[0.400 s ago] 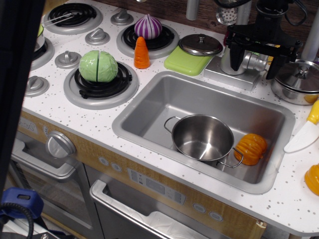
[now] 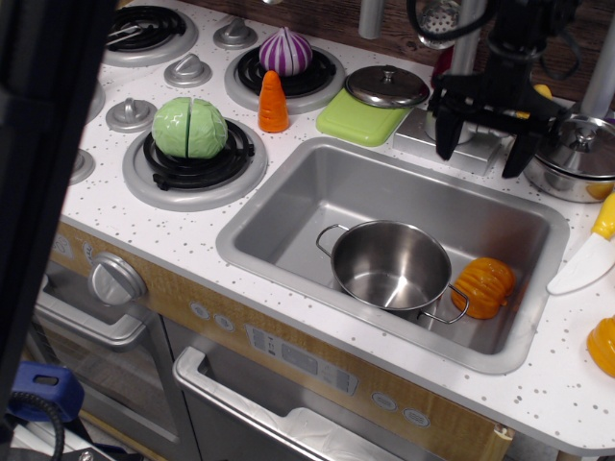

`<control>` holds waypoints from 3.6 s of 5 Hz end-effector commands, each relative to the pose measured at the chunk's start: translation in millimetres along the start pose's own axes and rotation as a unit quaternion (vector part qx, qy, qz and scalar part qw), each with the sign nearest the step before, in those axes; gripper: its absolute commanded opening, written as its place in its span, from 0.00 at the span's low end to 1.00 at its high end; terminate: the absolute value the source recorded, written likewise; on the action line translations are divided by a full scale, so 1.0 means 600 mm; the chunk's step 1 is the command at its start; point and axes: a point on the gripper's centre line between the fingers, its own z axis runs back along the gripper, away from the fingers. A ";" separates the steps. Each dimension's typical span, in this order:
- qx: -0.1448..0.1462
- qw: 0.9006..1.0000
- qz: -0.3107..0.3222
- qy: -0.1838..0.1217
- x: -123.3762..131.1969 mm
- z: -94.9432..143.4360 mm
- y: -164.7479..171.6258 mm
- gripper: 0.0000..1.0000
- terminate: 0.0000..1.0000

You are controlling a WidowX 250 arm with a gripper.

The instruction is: Turn lever vertical to front

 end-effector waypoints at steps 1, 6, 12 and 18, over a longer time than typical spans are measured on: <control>0.007 0.997 -0.007 -0.072 0.036 0.065 -0.003 1.00 0.00; -0.001 0.984 -0.016 -0.175 0.127 0.084 -0.035 1.00 0.00; -0.036 0.991 0.089 -0.096 0.022 0.054 -0.078 0.00 0.00; -0.070 0.991 0.110 0.019 -0.022 -0.011 -0.111 0.00 0.00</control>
